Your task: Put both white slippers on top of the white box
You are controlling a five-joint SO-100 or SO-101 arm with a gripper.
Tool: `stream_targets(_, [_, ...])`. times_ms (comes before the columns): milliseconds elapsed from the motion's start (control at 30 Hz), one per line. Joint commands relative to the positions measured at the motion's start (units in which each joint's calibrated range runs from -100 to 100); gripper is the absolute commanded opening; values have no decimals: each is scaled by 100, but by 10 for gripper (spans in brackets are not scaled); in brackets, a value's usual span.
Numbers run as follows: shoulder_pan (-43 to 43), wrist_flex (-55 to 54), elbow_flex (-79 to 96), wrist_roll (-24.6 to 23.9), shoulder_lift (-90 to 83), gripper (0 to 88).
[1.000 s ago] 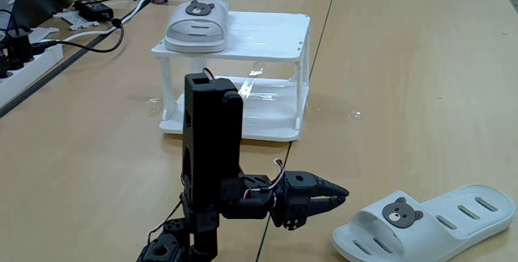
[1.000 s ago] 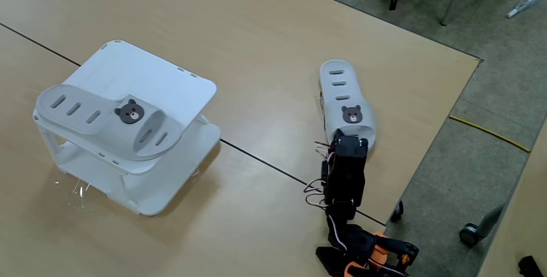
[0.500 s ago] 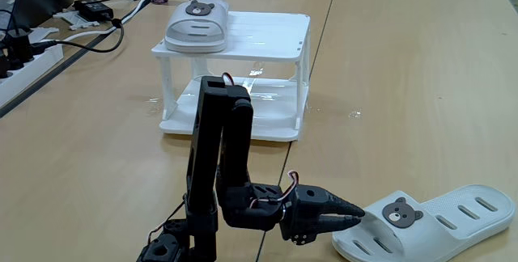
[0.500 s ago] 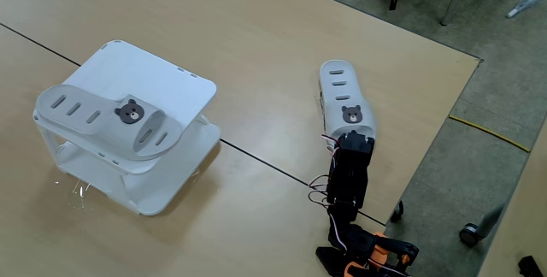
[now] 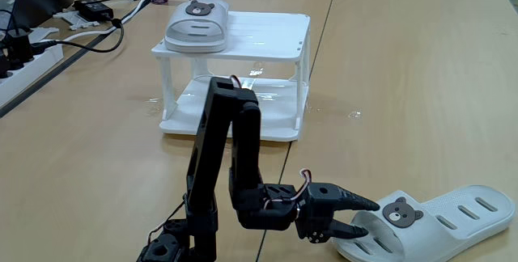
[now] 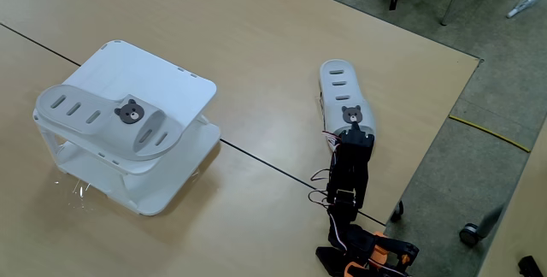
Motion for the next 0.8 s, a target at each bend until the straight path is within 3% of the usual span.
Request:
stream_targets(0, [5, -76, -854, 42, 431, 226])
stream_targets(533, [-209, -7, -4391, 42, 2560, 227])
stream_targets(767, [-258, 2, -4553, 42, 2703, 218])
